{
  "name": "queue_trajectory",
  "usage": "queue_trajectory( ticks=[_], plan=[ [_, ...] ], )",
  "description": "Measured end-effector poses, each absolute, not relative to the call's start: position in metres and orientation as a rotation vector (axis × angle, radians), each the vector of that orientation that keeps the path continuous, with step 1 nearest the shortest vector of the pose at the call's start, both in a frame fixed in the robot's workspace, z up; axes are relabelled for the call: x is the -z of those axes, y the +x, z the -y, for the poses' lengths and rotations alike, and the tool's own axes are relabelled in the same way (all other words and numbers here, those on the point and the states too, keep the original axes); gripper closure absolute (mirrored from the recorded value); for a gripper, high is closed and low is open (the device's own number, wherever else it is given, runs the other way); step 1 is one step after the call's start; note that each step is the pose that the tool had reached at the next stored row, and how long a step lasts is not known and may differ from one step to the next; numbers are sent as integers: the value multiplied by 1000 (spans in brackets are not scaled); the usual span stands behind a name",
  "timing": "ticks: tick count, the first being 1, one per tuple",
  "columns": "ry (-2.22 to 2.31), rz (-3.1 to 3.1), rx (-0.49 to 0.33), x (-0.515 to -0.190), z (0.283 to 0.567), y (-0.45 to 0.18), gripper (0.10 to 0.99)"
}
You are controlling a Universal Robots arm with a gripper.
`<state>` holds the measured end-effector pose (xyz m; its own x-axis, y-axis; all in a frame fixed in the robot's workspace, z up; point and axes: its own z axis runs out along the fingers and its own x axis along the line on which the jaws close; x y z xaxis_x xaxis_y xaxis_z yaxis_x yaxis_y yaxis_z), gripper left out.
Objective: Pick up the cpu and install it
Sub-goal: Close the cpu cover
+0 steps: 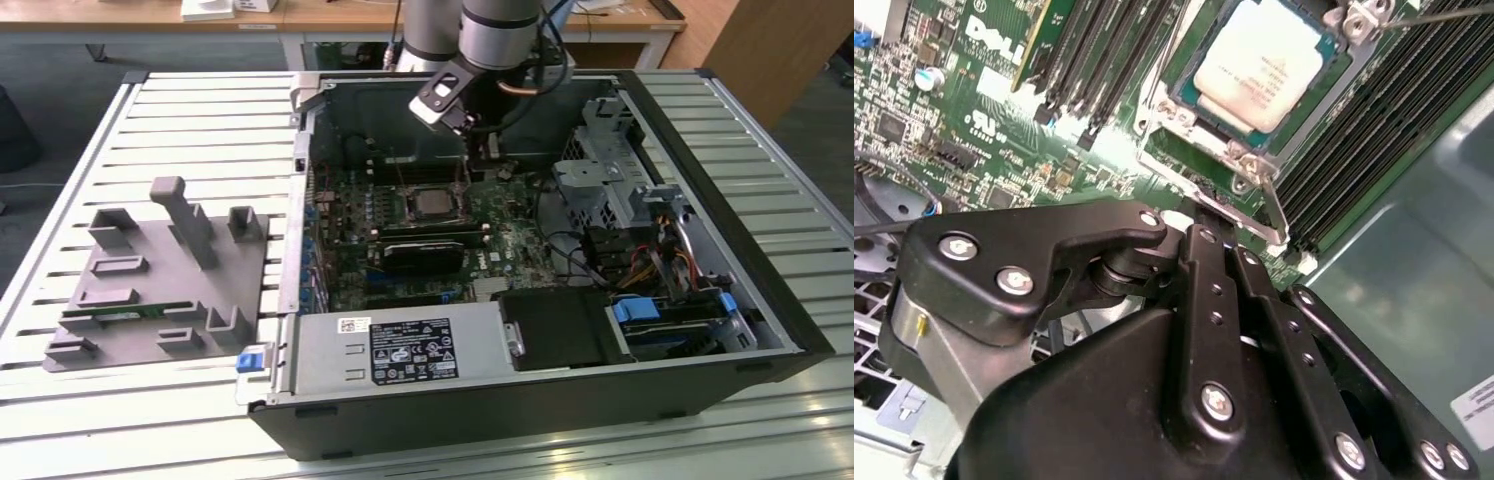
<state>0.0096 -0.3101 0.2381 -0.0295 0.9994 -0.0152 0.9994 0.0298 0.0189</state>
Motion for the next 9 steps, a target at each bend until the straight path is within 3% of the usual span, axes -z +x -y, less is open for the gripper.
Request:
queue_trajectory(
  ticks=[9],
  plan=[
    [2171, -2237, -5, -235, 310, 4, 980]
  ],
)
